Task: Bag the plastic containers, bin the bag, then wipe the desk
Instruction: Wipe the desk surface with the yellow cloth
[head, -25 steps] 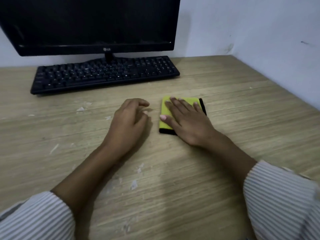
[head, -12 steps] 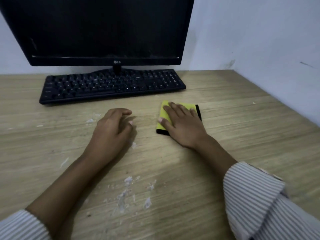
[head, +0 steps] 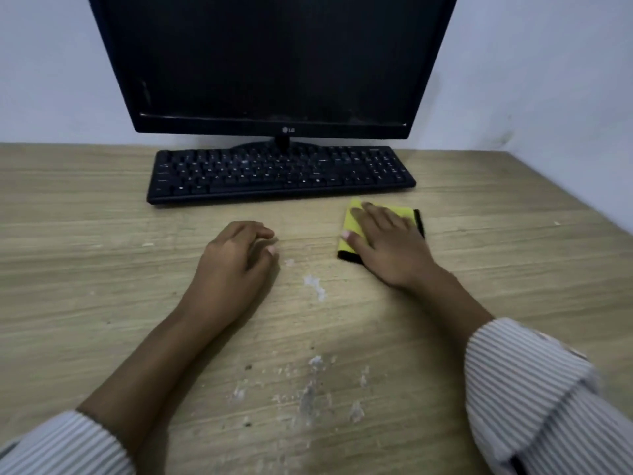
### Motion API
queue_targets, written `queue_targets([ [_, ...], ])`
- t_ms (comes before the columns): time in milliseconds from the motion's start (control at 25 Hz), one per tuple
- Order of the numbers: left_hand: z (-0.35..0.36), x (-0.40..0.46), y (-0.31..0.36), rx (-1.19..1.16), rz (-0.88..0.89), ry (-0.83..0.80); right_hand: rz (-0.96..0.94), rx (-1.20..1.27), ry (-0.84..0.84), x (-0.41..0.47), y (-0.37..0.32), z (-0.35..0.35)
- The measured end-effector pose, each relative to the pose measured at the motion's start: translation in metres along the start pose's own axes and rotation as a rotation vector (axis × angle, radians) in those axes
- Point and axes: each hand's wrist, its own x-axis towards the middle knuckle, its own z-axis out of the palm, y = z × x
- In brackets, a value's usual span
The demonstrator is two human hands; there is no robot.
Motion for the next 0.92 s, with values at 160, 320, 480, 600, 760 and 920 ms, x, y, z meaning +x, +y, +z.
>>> queue_targets([
  [160,-0.006,-0.006,-0.004,0.007,0.022,0.004,-0.283,0.008,0.002,-0.027,-0.060,0.009],
  [320,-0.028,-0.020,-0.021,0.041,0.018,0.004,-0.238,0.039,0.041,-0.039,-0.024,0.003],
  [480,-0.036,-0.023,-0.030,0.070,-0.002,0.017,-0.085,-0.006,0.013,0.006,-0.053,0.006],
  [600,-0.041,-0.028,-0.032,0.070,-0.009,0.018,-0.322,0.017,0.004,-0.017,-0.114,0.013],
  [760,-0.069,-0.042,-0.054,0.104,-0.032,0.022,-0.421,0.045,0.008,-0.052,-0.089,0.008],
  [920,-0.078,-0.043,-0.069,0.112,-0.089,0.050,-0.178,-0.007,-0.008,-0.004,-0.085,0.007],
])
